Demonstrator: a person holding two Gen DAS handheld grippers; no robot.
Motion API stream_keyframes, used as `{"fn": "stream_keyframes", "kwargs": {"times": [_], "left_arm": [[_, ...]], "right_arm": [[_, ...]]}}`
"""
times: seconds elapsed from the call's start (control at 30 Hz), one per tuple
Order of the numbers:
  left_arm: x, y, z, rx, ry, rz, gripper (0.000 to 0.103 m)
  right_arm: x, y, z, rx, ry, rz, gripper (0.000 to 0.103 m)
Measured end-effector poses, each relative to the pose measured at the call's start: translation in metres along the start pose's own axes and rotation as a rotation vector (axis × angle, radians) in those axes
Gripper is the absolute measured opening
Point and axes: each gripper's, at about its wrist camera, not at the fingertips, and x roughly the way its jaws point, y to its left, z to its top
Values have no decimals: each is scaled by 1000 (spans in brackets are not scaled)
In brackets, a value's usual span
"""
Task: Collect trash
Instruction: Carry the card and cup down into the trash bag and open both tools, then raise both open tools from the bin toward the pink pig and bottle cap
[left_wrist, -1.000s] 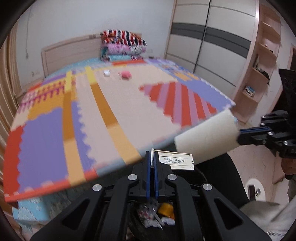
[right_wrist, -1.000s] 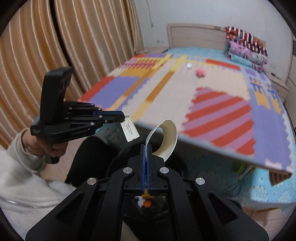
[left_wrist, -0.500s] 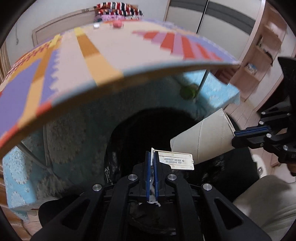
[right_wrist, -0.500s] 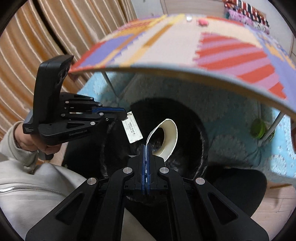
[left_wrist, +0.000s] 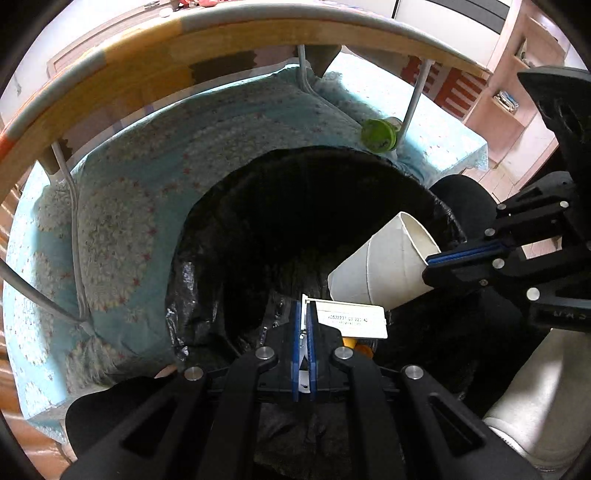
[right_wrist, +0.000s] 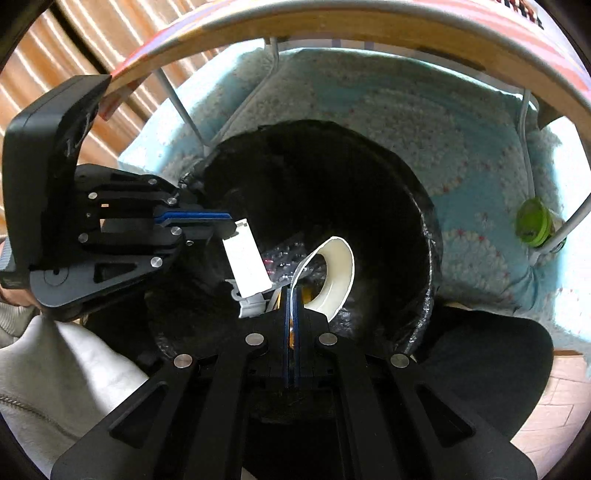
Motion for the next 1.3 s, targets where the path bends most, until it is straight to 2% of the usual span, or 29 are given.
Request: {"fn": "stream_keyframes", "kwargs": {"times": [0.27,0.37,0.4,0.5,0.57,0.83,1.23,1.27,1.3], "left_arm": [[11,-7,-1,29,33,19,3],[8,-5,-1,16,26,-8,4],[8,-5,0,12,29,-13,4],[6,-3,2,-6,38,-20,4],[4,-1,3,-20,36,-26,4],[-21,5,13,-59,-12,-30,5],[-78,0,37,-38,-134,-44,6],[-81,0,39,-32,-141,-41,14],[-85,0,40,-27,-149,-38,34]], "right_arm": [[13,-4,1,37,22,12,2],[14,-7,3,37,22,8,3],[13,-7,3,37,20,5,6],[10,-5,4,35,8,-2,22],[6,-5,5,32,-2,-9,24],[-21,-4,14,16,-64,-11,24],[-76,0,39,-22,-206,-23,26],[-79,-1,41,-30,-214,-27,26],[-84,-1,44,-39,-227,-39,26]]}}
